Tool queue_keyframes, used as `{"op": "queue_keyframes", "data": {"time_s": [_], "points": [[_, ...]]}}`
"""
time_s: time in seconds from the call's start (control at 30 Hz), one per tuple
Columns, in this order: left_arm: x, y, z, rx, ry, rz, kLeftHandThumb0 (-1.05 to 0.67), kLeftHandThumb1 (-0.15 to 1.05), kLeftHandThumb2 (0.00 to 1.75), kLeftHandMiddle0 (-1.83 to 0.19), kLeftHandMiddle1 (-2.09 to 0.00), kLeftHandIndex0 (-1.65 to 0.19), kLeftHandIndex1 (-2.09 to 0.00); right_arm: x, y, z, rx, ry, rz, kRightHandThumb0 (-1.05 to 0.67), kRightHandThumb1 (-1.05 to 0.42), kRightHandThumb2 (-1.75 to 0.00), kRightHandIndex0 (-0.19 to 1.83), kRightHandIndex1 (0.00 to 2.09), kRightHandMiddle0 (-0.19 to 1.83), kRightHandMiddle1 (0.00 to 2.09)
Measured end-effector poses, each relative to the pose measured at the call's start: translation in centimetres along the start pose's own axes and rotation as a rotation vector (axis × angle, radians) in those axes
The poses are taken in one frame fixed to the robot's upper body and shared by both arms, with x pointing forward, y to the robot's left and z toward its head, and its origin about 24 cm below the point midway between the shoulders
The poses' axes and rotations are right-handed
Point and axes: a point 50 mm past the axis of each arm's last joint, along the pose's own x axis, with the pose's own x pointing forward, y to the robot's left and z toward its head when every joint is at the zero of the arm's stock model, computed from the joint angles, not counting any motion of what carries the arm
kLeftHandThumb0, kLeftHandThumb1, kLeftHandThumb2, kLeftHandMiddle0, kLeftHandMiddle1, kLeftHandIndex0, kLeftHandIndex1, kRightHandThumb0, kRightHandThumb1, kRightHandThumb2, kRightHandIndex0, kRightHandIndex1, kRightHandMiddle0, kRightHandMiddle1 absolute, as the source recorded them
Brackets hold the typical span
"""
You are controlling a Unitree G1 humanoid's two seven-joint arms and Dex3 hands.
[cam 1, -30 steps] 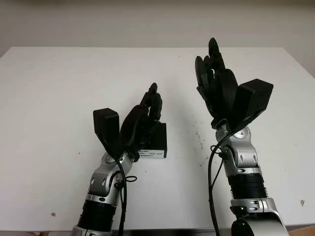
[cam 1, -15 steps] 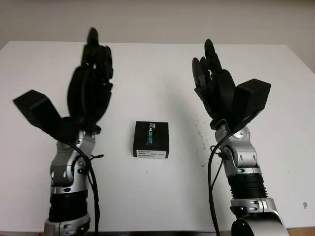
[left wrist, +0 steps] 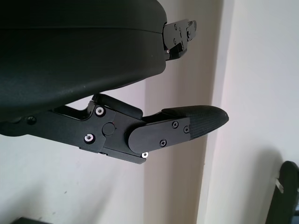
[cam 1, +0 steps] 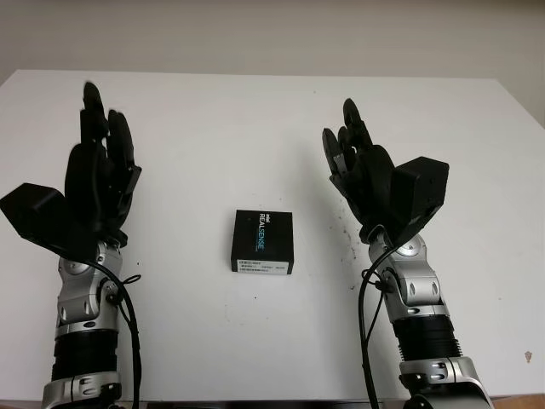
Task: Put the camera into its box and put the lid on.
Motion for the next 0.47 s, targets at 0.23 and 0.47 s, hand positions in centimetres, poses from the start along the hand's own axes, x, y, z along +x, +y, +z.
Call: {"op": "queue_keyframes", "data": {"time_s": [0.23,0.47], "points": [[-0.1,-1.9,-0.6,-0.007,-0.013,-0.033,-0.73,1.05,0.53,0.19,0.0,0.19,0.0,-0.3,0.2,-0.7,0.01,0.02,-0.027,-0.72,-1.05,-0.43,-0.18,0.05,-0.15,0.05],[-0.1,-2.3,-0.7,-0.007,-0.02,-0.05,-0.72,1.05,0.54,0.19,0.0,0.19,0.0,-0.3,0.0,-0.9,0.013,0.029,-0.05,-0.71,-1.05,-0.45,-0.19,0.04,-0.18,0.04]]}}
